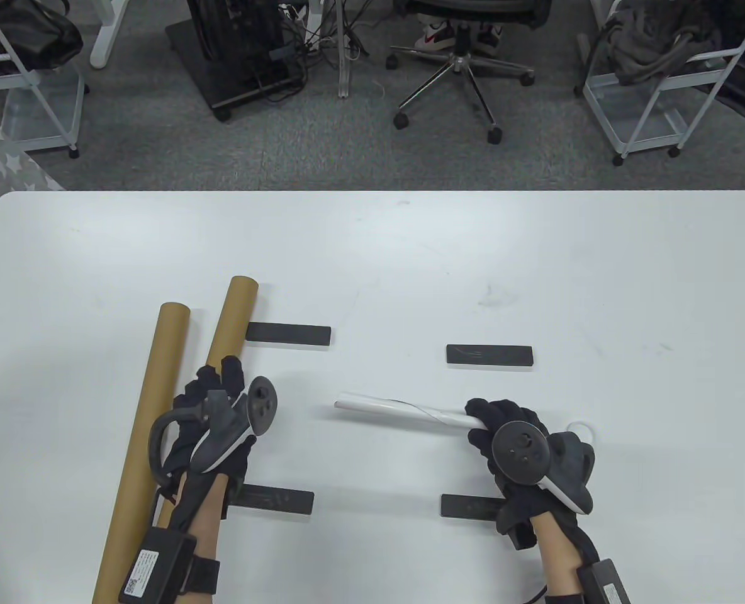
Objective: Roll up posters and store in mailing tubes
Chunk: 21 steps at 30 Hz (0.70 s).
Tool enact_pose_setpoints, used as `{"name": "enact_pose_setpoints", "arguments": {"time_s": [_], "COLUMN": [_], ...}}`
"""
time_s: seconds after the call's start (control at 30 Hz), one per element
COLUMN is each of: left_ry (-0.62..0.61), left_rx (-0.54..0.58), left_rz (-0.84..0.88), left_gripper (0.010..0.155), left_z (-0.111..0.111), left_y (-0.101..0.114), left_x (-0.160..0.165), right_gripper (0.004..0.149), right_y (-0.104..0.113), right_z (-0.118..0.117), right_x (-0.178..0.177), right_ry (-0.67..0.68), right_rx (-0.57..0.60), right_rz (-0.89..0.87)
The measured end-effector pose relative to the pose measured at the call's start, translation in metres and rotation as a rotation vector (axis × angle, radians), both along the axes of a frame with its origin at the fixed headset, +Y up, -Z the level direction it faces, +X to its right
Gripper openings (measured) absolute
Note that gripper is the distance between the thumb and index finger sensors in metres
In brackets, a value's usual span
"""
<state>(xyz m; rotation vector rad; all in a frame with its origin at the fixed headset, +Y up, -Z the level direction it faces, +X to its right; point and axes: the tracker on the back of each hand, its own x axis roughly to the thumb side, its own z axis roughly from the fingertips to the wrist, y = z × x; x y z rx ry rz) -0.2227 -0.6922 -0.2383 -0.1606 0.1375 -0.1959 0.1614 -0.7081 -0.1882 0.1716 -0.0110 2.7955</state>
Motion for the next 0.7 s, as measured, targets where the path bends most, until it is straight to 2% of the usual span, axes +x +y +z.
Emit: {"name": "enact_pose_setpoints", "arguments": {"time_s": [0.13,0.37,0.5,0.7], "left_ry": [0.05,0.133,0.167,0.204], "left_rx": [-0.026,-0.053,-0.11,-0.135], "left_rz": [0.003,0.102,0.123,-0.006], "left_gripper": [0.089,0.089,0.092,0.095], "left_z": [-0.006,-0.021,-0.026,-0.031], "left_y": [-0.009,-0.019,-0.029,-0.044], "left_x": [-0.009,-0.023,-0.025,-0.027], "right_gripper": [0.051,0.051,0.051,0.051], "right_y": [0.0,-0.001,-0.001,-0.001], "right_z": [0.001,0.0,0.0,0.0], "right_x": [0.0,-0.004,-0.004,-0.003], "right_ry": [0.005,0.013,0.015,0.011], "right_rx": [0.0,-0.004,-0.002,-0.009], "right_rz": [0.001,0.028,0.02,0.012]}}
